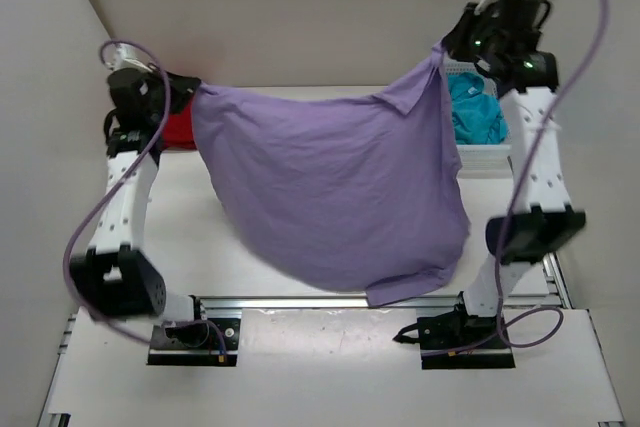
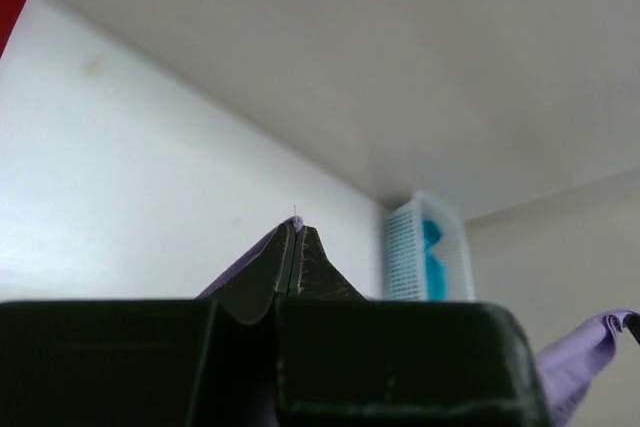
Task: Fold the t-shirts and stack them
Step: Flatten out the tshirt
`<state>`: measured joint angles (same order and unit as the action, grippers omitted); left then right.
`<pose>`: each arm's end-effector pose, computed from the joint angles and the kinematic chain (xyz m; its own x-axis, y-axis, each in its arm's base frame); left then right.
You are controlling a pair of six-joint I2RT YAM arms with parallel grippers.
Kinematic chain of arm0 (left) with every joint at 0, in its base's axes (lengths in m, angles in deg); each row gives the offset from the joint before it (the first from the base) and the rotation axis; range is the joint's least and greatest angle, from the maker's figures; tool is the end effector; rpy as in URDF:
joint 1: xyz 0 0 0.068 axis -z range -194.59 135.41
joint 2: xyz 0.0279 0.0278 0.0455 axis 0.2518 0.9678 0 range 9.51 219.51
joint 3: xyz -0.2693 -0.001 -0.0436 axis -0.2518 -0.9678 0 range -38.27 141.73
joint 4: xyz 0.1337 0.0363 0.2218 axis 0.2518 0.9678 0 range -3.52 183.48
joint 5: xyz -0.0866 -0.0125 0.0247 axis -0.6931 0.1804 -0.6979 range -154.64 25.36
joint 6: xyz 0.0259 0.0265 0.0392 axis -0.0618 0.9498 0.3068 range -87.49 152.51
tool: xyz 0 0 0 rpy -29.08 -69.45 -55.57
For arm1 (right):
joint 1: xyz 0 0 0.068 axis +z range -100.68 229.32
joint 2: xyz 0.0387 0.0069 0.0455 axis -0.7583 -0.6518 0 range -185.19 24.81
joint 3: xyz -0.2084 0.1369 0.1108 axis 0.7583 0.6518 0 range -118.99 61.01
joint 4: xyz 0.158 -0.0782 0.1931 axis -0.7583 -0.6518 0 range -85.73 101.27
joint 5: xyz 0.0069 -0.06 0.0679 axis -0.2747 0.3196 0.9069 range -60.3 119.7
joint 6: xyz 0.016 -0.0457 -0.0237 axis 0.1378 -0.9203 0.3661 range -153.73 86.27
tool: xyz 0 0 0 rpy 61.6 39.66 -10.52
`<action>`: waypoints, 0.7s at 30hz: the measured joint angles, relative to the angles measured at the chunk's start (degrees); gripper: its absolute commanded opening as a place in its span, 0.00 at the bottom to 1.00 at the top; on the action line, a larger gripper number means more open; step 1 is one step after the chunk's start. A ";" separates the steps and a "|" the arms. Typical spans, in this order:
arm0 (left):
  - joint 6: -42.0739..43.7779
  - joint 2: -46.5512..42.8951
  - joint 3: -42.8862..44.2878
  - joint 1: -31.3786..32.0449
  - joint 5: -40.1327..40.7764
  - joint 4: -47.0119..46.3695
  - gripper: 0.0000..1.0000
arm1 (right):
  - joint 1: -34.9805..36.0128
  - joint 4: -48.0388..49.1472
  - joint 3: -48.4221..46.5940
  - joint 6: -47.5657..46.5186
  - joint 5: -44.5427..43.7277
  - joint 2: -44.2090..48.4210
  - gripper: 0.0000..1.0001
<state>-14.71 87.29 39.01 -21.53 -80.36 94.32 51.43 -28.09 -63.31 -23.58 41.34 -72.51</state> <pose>0.3157 0.0288 0.4137 -0.2076 -0.7371 -0.6431 -0.0040 0.6580 -0.7530 0.3505 0.0201 0.5168 -0.2517 0.1635 -0.9539 -0.1918 0.9577 0.2148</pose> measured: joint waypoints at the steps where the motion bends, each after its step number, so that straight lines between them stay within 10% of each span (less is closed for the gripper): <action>1: 0.00 3.08 -0.46 0.46 0.42 -0.04 0.00 | 0.00 -1.20 -1.22 -0.26 0.92 -4.09 0.00; 11: -2.71 28.57 22.03 3.54 0.92 6.62 0.00 | -3.19 -1.25 -15.56 5.46 10.69 -22.27 0.00; 16: -5.84 24.76 34.12 1.86 -0.92 2.64 0.00 | -7.54 11.72 -16.26 11.23 15.41 -13.38 0.00; 21: -7.54 12.09 25.09 -3.17 -1.66 -4.17 0.00 | -9.18 17.75 -11.08 11.06 17.66 1.03 0.00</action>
<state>-22.25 99.38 64.10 -24.69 -82.02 90.14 42.25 -10.34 -74.39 -12.52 59.00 -71.48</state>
